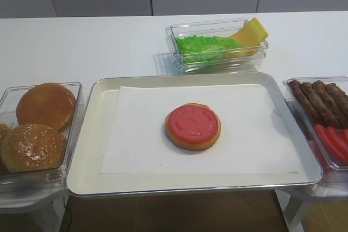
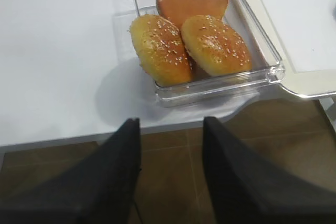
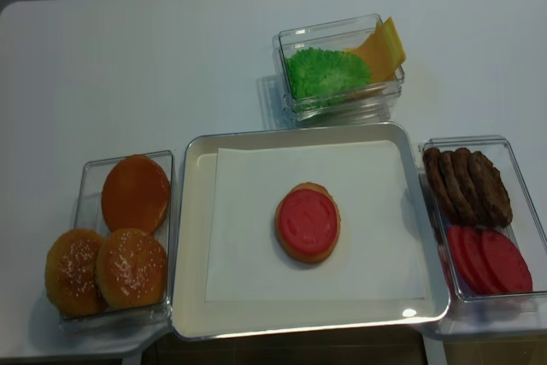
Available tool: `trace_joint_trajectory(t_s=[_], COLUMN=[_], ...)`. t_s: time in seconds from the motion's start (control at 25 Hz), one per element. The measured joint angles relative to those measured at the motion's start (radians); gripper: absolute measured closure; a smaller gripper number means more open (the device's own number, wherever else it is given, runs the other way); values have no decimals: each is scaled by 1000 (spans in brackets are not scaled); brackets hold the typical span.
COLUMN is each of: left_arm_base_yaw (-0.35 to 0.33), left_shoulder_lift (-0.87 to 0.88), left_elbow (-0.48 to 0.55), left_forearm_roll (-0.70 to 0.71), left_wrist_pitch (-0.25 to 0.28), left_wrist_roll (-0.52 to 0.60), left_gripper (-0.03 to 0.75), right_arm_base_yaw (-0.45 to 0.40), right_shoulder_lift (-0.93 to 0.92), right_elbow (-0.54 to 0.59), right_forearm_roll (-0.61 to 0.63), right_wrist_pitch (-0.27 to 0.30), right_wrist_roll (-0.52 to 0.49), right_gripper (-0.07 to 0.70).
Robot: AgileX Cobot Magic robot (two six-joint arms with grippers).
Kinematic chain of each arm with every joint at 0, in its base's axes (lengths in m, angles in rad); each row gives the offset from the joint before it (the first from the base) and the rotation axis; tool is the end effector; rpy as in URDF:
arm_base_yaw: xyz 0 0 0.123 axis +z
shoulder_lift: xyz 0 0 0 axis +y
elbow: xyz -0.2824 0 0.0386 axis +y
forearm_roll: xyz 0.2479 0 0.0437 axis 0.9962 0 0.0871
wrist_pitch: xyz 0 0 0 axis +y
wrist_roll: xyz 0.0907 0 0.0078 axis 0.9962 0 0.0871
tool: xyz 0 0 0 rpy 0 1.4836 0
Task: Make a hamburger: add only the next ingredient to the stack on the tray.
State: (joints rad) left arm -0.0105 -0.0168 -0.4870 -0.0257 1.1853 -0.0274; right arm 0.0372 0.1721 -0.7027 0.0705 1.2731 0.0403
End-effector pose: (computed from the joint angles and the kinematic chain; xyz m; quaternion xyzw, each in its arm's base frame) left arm -0.0117 -0.0020 0.2637 -0.0061 0.8831 -0.0217 0.4687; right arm -0.0082 0.0058 0.3171 -0.0042 0.8965 0.0519 0.4400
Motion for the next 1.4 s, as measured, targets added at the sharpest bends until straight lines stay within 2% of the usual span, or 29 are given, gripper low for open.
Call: trace_joint_trajectory(t_s=[0.24, 0.44, 0.64, 0.88, 1.4], left_arm_base_yaw=[0, 0, 0, 0, 0], left_shoulder_lift=[0, 0, 0, 0, 0], left_elbow=[0, 0, 0, 0, 0], left_forearm_roll=[0, 0, 0, 0, 0], left_wrist_pitch=[0, 0, 0, 0, 0], left_wrist_roll=[0, 0, 0, 0, 0], left_gripper=[416, 416, 416, 416, 416], right_arm_base_yaw=[0, 0, 0, 0, 0], right_shoulder_lift=[-126, -184, -191, -191, -191], right_elbow=[2, 78, 161, 222, 227], right_forearm_roll=[0, 5, 32, 36, 36], right_wrist_pitch=[7, 8, -26, -104, -117], right_wrist_roll=[-6, -15, -19, -40, -40], right_gripper=[183, 183, 183, 183, 183])
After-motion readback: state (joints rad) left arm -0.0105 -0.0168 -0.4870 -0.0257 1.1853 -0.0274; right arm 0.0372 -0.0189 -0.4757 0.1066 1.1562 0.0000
